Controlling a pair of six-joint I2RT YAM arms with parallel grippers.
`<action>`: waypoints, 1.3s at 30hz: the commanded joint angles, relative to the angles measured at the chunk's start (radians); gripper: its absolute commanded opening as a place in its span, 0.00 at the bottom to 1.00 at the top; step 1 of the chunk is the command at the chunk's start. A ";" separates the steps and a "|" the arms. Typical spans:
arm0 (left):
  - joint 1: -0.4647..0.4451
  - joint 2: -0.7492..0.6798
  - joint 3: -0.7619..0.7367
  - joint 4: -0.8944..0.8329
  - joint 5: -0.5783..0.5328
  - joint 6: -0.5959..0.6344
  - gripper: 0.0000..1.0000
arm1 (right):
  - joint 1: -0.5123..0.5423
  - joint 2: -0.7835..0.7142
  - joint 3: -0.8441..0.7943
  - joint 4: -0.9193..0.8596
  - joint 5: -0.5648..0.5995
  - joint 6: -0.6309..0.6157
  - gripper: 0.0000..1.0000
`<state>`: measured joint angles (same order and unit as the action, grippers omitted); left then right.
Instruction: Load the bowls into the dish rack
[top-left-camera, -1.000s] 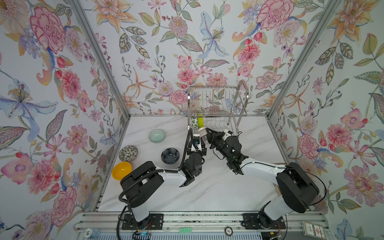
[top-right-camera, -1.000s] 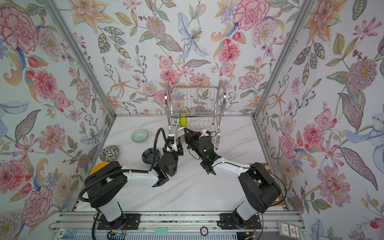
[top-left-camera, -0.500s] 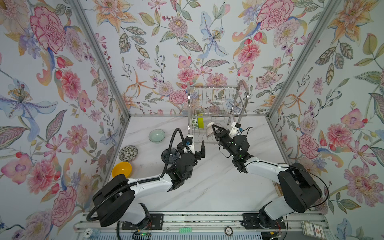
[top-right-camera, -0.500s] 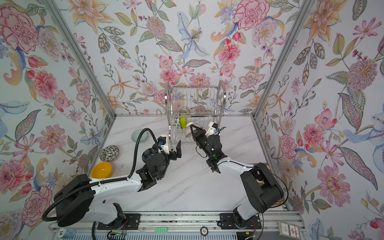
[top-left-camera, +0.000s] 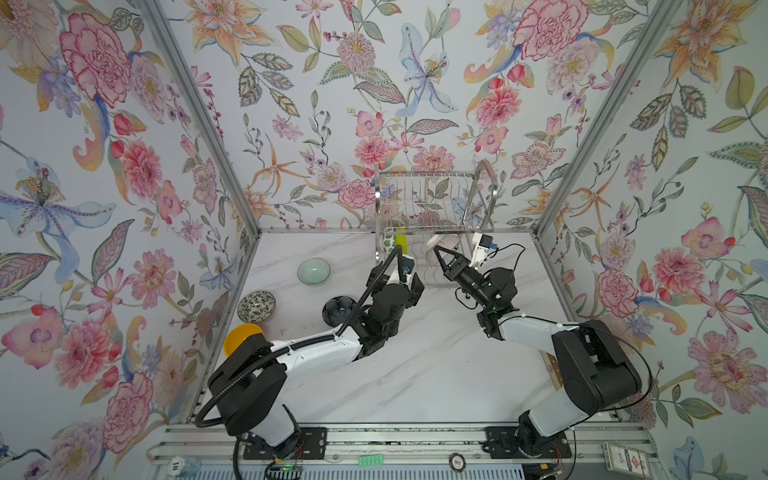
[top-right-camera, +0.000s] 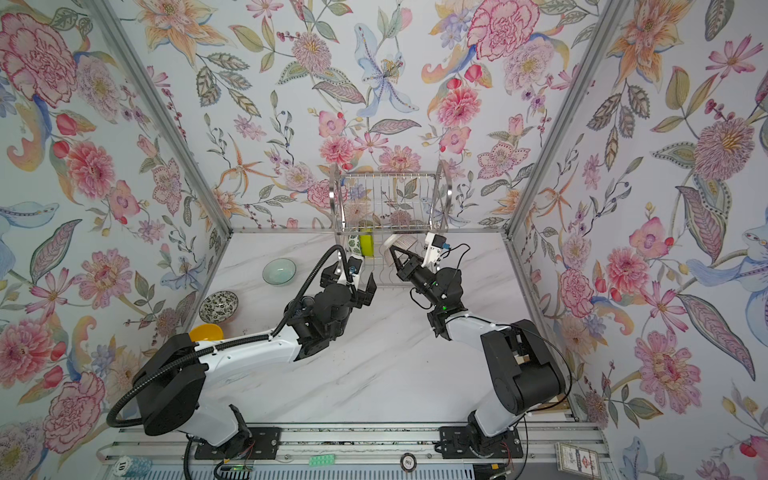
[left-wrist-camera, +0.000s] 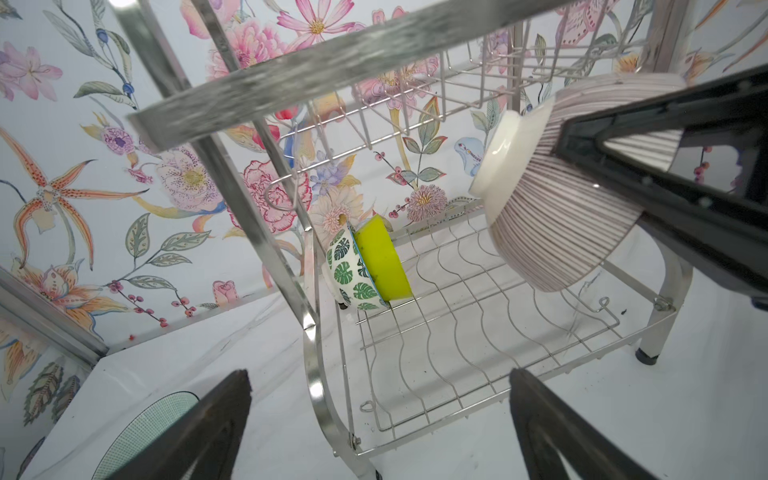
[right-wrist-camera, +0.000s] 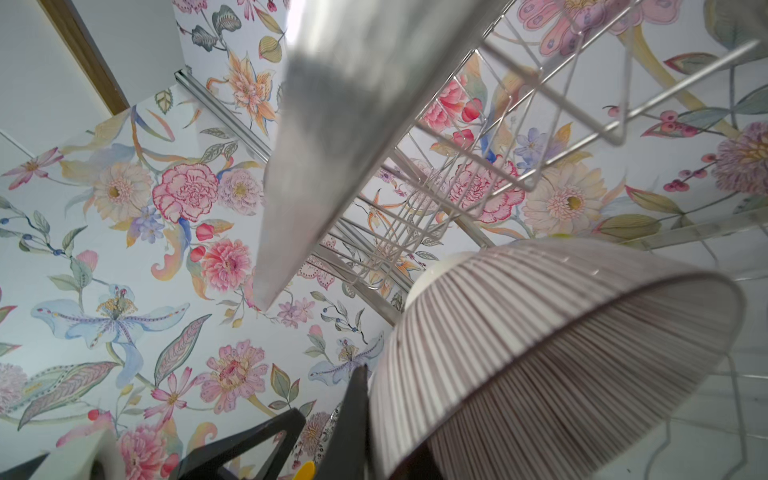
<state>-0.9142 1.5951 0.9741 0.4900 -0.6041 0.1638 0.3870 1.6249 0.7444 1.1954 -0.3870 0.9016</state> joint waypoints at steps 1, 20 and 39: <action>0.011 0.032 0.028 -0.041 0.011 0.136 0.99 | -0.006 0.057 0.046 0.146 -0.076 -0.073 0.00; 0.074 0.138 -0.015 0.122 -0.024 0.242 0.99 | -0.046 0.438 0.235 0.348 -0.091 0.010 0.00; 0.115 0.123 -0.017 0.061 0.004 0.148 0.99 | -0.045 0.676 0.564 0.198 -0.081 0.016 0.00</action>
<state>-0.8108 1.7363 0.9665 0.5613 -0.6056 0.3275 0.3389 2.2837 1.2469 1.3624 -0.4713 0.9237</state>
